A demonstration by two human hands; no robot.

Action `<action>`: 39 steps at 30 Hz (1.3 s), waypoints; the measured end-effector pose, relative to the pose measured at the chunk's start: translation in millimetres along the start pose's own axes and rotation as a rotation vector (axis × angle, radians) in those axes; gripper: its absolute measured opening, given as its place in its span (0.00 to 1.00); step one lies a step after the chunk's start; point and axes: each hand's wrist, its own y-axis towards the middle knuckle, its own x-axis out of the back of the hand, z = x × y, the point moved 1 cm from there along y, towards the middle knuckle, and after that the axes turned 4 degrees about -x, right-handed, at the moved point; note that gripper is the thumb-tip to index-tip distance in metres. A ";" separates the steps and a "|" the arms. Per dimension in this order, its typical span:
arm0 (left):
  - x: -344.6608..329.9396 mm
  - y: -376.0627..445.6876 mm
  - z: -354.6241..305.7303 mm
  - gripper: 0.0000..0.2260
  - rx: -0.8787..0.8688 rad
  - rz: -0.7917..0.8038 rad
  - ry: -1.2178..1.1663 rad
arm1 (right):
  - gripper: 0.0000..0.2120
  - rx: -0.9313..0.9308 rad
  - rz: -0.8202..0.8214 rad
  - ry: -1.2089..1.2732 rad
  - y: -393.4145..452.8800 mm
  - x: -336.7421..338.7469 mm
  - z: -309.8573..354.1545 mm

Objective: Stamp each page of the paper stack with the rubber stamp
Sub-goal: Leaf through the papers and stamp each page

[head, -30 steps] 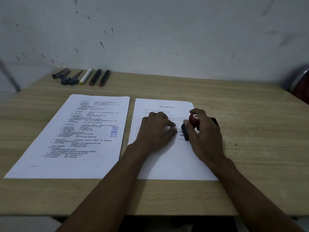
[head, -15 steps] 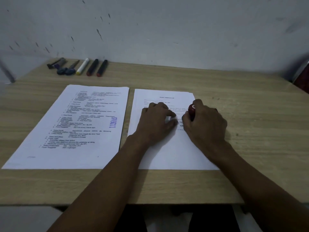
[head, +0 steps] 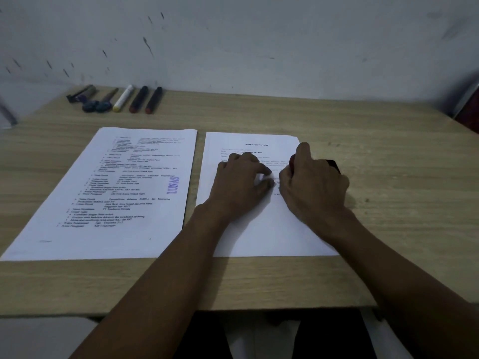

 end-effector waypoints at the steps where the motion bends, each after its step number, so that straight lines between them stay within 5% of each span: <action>1: 0.2 -0.1 -0.2 0.11 0.001 0.000 -0.001 | 0.10 -0.003 0.000 0.007 0.2 0.2 -0.3; 10: 0.6 -2.4 0.0 0.11 0.003 0.000 -0.003 | 0.12 0.016 0.009 0.069 -0.8 2.7 -5.5; 15: 0.0 -3.3 -3.7 0.10 0.006 -0.030 0.000 | 0.11 -0.038 0.092 0.423 3.2 11.7 -17.4; 20: 0.7 -2.5 0.2 0.09 -0.041 -0.062 -0.023 | 0.17 -0.307 -0.043 0.755 18.3 18.6 -40.1; 27: 8.0 3.0 7.0 0.13 -0.006 -0.239 -0.183 | 0.17 -0.414 -0.095 0.613 32.2 14.5 -72.8; 39: 11.2 1.2 8.6 0.14 0.046 -0.236 -0.210 | 0.16 -0.415 -0.102 0.428 44.6 1.1 -74.2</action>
